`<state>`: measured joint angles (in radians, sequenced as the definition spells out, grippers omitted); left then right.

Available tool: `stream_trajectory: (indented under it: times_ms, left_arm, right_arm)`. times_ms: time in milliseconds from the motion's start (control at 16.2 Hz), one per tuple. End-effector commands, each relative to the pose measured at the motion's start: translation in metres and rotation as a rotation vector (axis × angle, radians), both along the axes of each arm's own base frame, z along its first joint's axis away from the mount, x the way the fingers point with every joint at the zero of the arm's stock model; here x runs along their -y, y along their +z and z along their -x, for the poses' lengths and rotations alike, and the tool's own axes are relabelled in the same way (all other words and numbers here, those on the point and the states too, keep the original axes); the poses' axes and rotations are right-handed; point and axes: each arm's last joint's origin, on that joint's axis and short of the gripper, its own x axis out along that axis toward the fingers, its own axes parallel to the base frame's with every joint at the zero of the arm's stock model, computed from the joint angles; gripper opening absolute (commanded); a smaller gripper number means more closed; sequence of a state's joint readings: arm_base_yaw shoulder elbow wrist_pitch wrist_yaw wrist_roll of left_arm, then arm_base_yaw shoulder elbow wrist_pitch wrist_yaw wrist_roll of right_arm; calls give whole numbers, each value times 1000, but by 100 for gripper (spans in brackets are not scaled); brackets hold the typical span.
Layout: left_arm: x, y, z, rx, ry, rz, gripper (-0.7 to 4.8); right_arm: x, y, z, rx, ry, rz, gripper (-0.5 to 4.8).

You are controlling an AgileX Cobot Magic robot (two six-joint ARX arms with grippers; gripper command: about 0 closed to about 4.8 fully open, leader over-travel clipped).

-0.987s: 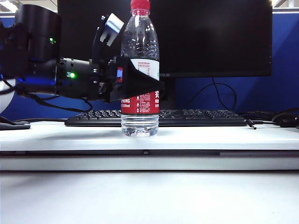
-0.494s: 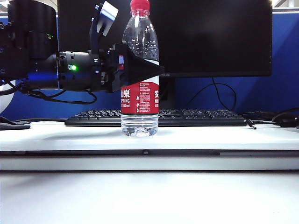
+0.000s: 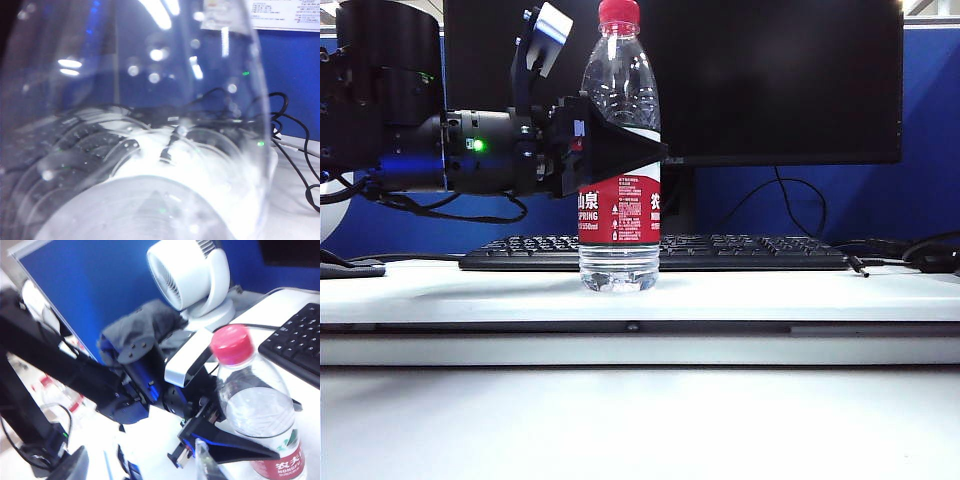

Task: Unscrew the cap from the plastic bottle on the table.

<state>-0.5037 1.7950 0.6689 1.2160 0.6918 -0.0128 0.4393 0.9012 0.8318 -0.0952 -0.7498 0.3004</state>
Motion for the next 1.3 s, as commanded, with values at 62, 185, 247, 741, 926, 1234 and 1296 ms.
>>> stream_trajectory:
  times_ms: [62, 185, 247, 741, 926, 1234, 1296]
  left_arm:
    - [0, 3, 0, 22, -1, 9, 326]
    - [0, 3, 0, 21, -1, 9, 265]
    - [0, 3, 0, 21, -1, 9, 265]
    - [0, 3, 0, 21, -1, 9, 268]
    - [0, 3, 0, 18, -2, 10, 268]
    - [1, 3, 1, -13, -14, 21, 268]
    - [1, 3, 1, -12, -14, 21, 268]
  right_arm:
    - [-10, -3, -5, 91, -50, 60, 278]
    - [-17, -6, -9, 149, -148, 124, 274]
    - [-20, -7, -10, 167, -197, 141, 266]
    - [-71, -13, -14, 265, -422, 132, 289]
    - [-93, -16, -4, 287, -528, 131, 336]
    - [-120, -27, -10, 322, -658, 87, 336]
    - [-122, -28, -12, 325, -675, 75, 336]
